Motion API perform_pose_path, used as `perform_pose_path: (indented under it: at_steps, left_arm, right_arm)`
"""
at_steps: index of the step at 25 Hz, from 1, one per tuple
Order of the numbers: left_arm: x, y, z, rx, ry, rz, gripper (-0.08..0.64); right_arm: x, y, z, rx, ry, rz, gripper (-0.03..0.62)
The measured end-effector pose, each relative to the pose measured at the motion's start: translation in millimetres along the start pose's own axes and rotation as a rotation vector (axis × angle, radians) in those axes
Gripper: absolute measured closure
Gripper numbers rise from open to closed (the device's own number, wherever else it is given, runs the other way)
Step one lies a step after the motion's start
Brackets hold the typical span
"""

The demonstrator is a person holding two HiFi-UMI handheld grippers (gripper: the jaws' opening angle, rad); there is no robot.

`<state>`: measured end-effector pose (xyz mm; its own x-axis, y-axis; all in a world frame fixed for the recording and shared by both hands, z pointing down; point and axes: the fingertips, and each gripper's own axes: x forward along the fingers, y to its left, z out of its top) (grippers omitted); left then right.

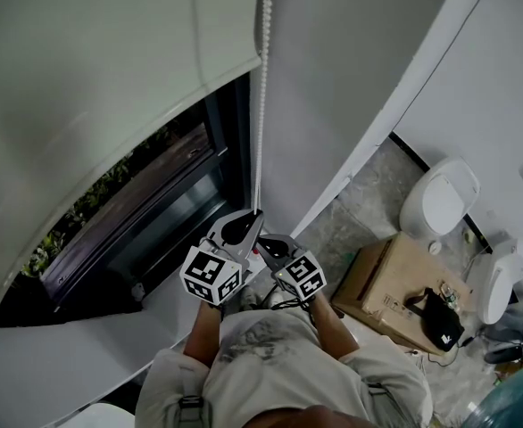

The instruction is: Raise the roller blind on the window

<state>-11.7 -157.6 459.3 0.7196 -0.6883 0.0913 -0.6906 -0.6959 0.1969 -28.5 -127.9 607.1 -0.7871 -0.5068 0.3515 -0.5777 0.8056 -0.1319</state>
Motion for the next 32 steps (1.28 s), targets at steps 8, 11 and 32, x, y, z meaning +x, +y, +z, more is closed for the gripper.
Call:
perform_pose_path:
  at_steps: [8,11,32]
  left_arm:
    - [-0.8,1.2,-17.6,-0.015,0.031,0.001,0.537]
    - [-1.4,-0.9,-19.3,-0.014,0.031,0.002,0.537]
    - [-11.6,5.2,-17.0,-0.004,0.022,0.032,0.537]
  right_arm:
    - [-2.3,2.1,-16.1,0.007,0.06,0.008,0.581]
    - [-7.1,2.0,-19.1,0.009,0.067,0.001,0.581]
    - [-80.5,11.9,103.7,-0.019,-0.242,0.03,0.531]
